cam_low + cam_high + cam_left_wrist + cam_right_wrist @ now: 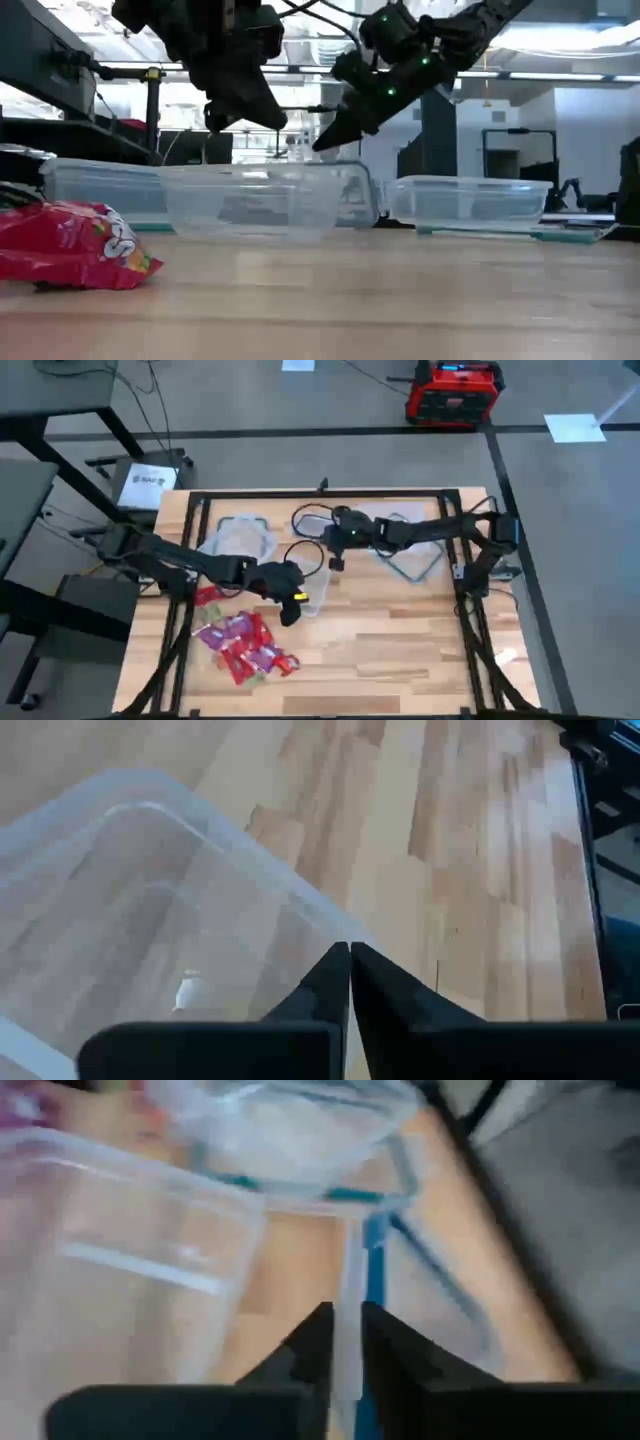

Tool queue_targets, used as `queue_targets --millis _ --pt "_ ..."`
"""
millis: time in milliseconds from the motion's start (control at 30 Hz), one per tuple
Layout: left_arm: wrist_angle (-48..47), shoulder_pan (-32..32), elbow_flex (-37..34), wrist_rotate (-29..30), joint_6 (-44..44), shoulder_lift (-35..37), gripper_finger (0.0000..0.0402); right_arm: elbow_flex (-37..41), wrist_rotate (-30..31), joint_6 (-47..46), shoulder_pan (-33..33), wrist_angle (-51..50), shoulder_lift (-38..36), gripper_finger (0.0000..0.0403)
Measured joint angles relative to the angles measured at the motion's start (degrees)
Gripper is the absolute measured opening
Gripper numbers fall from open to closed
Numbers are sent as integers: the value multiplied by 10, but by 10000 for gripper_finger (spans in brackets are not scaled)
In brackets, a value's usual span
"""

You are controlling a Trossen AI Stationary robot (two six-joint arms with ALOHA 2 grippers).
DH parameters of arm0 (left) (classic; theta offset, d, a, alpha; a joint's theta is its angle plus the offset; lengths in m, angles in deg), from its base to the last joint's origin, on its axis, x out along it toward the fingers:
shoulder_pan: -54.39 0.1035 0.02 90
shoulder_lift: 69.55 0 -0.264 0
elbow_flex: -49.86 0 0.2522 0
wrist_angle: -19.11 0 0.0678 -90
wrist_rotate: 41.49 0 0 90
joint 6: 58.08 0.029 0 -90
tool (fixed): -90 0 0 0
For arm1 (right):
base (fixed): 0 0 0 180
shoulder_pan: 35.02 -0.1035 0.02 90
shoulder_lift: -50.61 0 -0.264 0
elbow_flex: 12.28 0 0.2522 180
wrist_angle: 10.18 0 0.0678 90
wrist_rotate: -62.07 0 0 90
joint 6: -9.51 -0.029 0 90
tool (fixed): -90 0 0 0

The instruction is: Sort candy

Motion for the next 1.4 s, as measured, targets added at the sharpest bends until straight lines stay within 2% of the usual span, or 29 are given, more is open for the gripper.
queue_targets --millis 100,233,400,467,633,800,967,1067,1233,1400 --pt "-6 0 0 0 -3 0 0 0 5 7 -9 -12 -8 120" --pt "-16 0 0 0 -17 0 0 0 15 5 -27 -35 -61 166" --pt "-36 0 0 -5 -22 0 0 -1 15 -68 -59 -90 -136 192" --pt "-42 0 0 -5 -22 0 0 1 15 -108 -70 -100 -144 193" --pt "-52 0 0 -5 -22 0 0 9 14 -192 -82 -100 -90 192" --pt "-91 -19 -1 -5 -22 8 0 11 14 -196 -76 -70 -6 191" --pt "-133 -44 -1 14 -22 55 0 8 14 -191 -69 -59 31 189" --pt "-147 -52 -1 45 -18 85 0 -7 14 -180 -64 -80 38 158" --pt "-164 -52 -1 63 2 123 0 -59 14 -131 -46 -160 34 21" --pt "-169 -54 -1 104 18 153 0 -136 10 -92 -12 -254 32 3"
